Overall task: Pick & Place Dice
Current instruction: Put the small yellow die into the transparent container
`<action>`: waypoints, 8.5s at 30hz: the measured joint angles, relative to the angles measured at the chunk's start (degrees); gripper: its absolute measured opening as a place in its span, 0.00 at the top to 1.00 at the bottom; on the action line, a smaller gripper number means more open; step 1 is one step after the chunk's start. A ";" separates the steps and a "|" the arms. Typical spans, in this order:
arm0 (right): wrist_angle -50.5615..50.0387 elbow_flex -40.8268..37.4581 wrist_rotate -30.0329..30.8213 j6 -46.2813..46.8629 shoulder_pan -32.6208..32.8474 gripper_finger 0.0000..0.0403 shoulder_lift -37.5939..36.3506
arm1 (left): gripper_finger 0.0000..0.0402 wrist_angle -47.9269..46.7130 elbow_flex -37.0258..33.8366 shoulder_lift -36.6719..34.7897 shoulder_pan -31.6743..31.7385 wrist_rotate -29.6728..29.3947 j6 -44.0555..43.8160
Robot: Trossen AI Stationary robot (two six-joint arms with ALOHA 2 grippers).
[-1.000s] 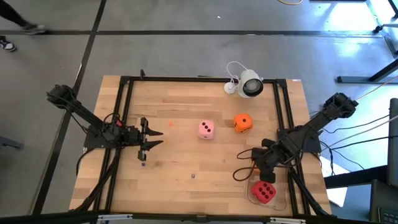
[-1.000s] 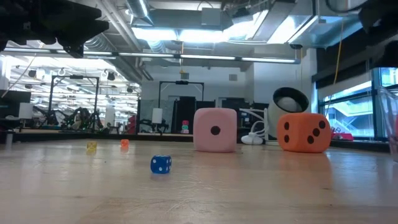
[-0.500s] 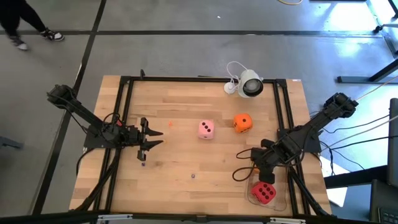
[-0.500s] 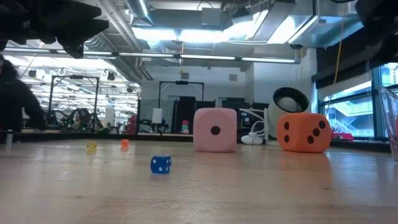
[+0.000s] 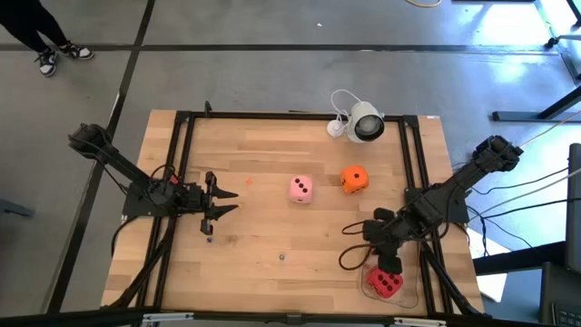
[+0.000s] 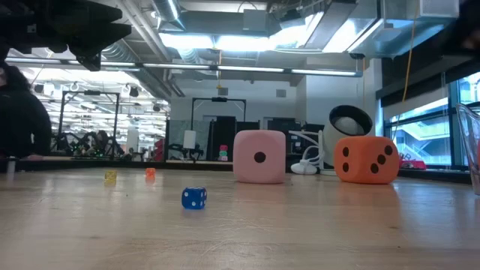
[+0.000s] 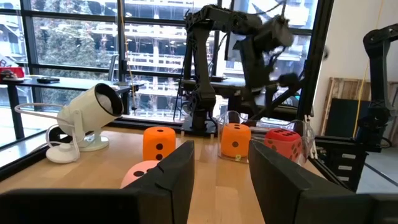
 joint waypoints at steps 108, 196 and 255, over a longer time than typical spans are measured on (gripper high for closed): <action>56.55 -12.82 -1.38 -42.74 -46.36 0.86 -12.88 | 0.64 -45.47 22.70 0.02 -0.35 -3.18 -7.61; 70.71 -12.76 1.38 -42.07 -29.53 0.86 -4.85 | 0.64 -21.03 25.09 23.08 -0.39 5.99 -16.53; 70.72 -12.76 1.20 -42.43 -29.55 0.86 -4.85 | 0.64 -90.88 41.67 23.70 7.91 5.19 -52.74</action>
